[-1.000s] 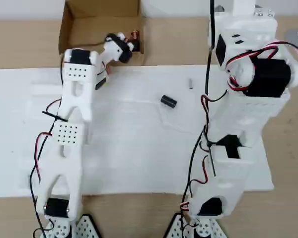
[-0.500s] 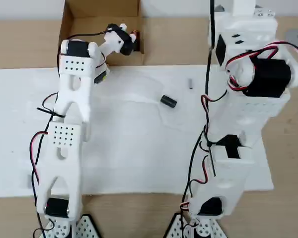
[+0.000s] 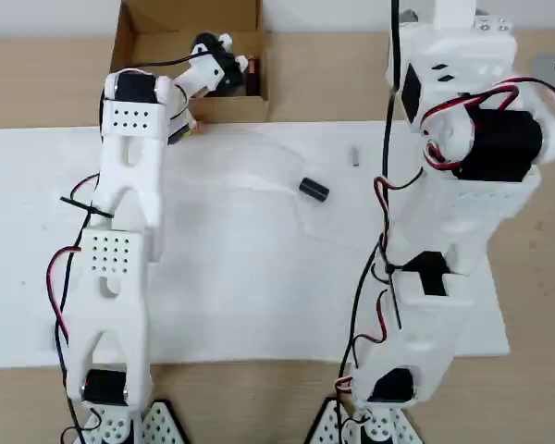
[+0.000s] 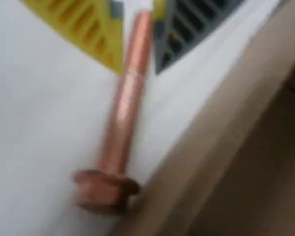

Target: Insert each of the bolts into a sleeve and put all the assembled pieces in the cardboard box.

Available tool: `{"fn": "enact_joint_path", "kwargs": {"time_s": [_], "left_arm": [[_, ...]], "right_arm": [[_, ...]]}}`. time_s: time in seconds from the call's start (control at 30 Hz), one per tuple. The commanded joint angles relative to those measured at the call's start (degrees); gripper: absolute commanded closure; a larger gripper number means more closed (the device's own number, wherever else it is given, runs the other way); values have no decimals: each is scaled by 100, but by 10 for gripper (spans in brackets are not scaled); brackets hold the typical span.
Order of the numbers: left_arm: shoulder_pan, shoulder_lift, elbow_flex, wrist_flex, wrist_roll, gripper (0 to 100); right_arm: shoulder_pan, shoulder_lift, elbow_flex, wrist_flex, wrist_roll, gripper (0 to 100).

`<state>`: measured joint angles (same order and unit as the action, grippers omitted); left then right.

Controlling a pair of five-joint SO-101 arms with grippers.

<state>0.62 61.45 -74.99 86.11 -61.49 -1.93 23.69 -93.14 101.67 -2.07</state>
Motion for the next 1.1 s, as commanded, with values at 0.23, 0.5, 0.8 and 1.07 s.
{"fn": "enact_joint_path", "kwargs": {"time_s": [0.23, 0.5, 0.8, 1.07], "left_arm": [[-79, -409, 1574, -1890, -18, 947], [88, -409, 2242, -2180, -9, 950], [132, -462, 2541, -1899, 132, 950], [158, -760, -598, 589, 2136, 947]], "right_arm": [[57, -312, -189, 79, 18, 781], [57, -295, -180, 79, 18, 781], [57, -330, 207, 79, 18, 781], [57, -303, 207, 79, 18, 781]]}}
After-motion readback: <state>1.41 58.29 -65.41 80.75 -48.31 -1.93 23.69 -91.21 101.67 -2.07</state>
